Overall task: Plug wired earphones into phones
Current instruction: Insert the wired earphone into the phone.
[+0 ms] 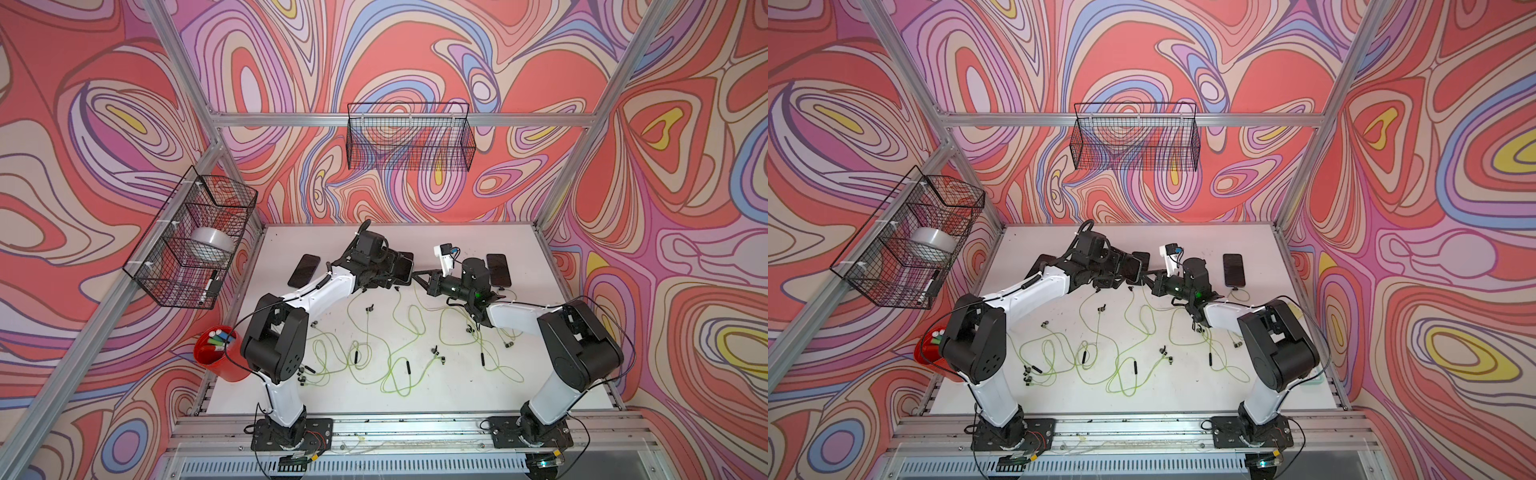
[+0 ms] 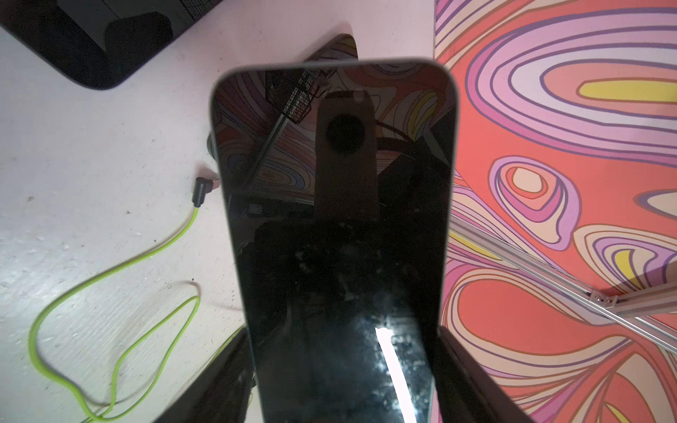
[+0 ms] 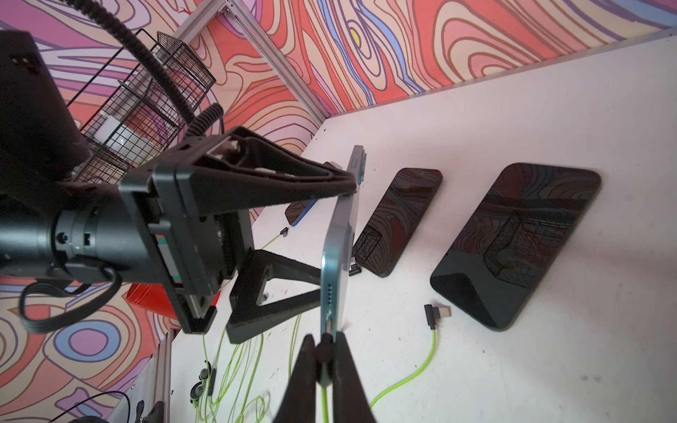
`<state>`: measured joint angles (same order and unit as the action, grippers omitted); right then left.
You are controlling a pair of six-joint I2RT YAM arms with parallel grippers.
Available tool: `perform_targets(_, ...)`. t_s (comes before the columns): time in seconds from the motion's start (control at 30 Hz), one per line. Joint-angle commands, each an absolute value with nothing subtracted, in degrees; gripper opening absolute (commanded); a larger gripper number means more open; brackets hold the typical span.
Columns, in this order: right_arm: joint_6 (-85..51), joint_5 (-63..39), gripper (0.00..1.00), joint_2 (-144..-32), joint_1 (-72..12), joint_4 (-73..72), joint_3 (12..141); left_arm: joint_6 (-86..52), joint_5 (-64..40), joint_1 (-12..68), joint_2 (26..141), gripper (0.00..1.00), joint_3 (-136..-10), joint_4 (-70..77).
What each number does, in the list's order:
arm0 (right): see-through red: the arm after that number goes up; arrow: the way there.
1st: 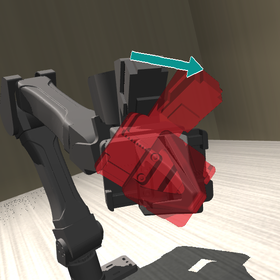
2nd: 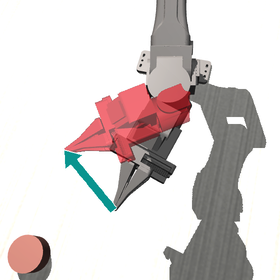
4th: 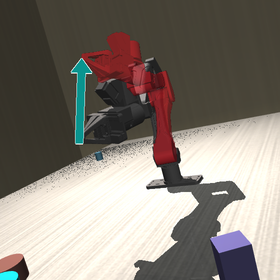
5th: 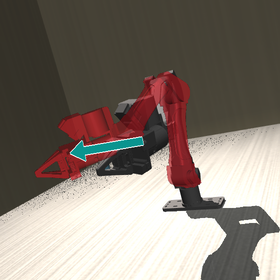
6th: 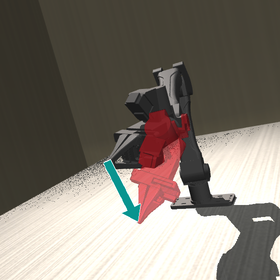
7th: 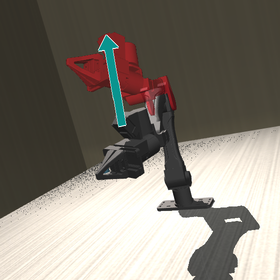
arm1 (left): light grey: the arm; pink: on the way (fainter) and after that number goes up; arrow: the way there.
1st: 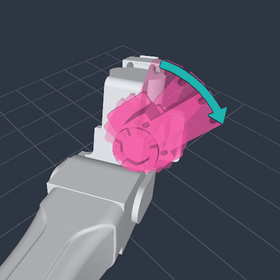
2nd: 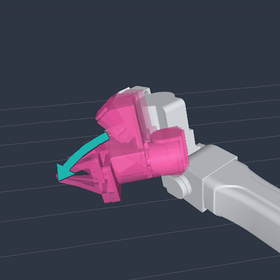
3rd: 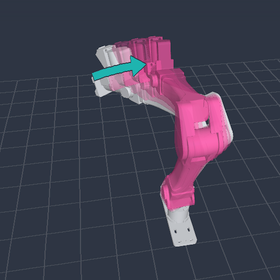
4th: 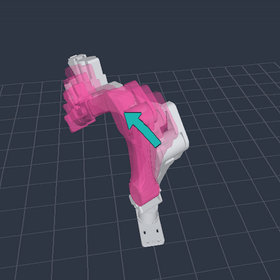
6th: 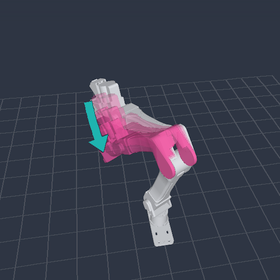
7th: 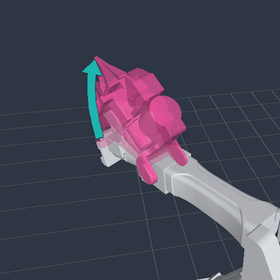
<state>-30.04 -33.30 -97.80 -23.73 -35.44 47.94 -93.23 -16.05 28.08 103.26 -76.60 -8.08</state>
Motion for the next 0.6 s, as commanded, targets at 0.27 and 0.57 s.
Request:
perform_targets(0.27, -22.72, -31.07, 0.0, -98.44, -24.15, -22.0, 52.95, -91.52, -21.94, 29.0, 102.22, 0.0, -77.43, -5.81)
perform_targets(0.57, -21.72, -31.02, 0.0, -99.53, -24.35, -20.97, 55.86, -92.54, -23.63, 30.66, 102.33, 0.0, -76.56, -4.7)
